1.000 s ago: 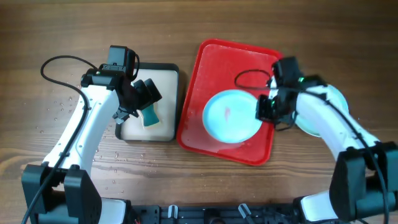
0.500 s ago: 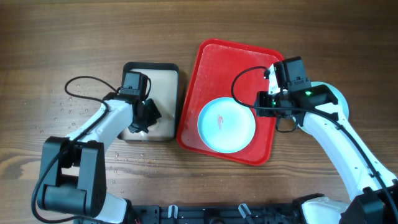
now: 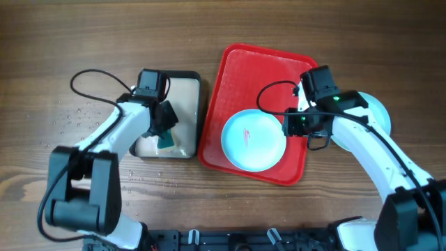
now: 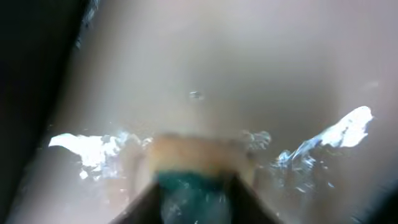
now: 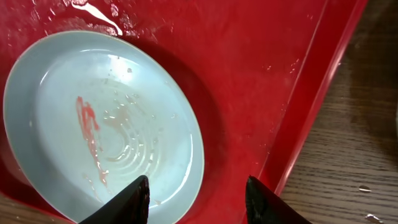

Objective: Clean dirty plates on tray and stack at the side
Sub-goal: 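Pick up the sponge from the water tray with the left gripper, then scrub the last light-blue plate with the sponge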

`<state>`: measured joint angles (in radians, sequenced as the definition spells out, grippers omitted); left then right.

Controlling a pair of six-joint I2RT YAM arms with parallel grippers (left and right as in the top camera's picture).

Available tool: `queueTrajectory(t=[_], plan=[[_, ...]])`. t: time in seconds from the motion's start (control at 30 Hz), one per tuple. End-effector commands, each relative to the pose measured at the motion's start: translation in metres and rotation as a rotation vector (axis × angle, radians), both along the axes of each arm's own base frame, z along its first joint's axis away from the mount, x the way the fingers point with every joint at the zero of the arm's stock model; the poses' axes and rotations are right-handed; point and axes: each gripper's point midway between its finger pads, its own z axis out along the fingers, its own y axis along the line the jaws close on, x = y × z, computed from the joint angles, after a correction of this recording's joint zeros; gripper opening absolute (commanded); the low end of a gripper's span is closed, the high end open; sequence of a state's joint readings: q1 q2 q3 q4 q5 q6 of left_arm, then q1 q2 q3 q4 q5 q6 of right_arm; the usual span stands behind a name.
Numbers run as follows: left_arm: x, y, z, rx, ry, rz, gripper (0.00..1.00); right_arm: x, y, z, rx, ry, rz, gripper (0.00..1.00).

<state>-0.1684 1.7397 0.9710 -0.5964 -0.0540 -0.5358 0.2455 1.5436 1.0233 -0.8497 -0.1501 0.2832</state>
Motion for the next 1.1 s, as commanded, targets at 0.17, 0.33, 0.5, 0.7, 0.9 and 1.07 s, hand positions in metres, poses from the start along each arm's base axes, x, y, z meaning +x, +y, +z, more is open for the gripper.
queueTrajectory(t=[0.17, 0.33, 0.5, 0.7, 0.9, 1.07], plan=[[0.008, -0.024, 0.053, -0.103, 0.028, -0.073, 0.04, 0.007, 0.005, -0.012, 0.036, -0.017, -0.003, 0.50], [0.029, -0.076, 0.132, -0.258, -0.050, -0.190, 0.04, 0.011, 0.006, -0.028, 0.044, -0.052, -0.003, 0.49], [0.026, -0.155, 0.127, -0.341, -0.088, -0.331, 0.04, 0.010, 0.006, -0.062, 0.028, 0.012, -0.005, 0.36], [0.013, -0.246, 0.043, -0.361, 0.010, -0.391, 0.04, 0.006, 0.005, -0.084, 0.015, 0.070, -0.008, 0.04], [-0.011, -0.292, -0.019, -0.402, 0.106, -0.397, 0.04, 0.005, 0.005, -0.084, 0.014, 0.074, -0.008, 0.04], [0.011, -0.156, -0.031, 0.193, 0.086, -0.216, 0.04, 0.004, 0.005, -0.084, 0.013, 0.076, -0.007, 0.04]])
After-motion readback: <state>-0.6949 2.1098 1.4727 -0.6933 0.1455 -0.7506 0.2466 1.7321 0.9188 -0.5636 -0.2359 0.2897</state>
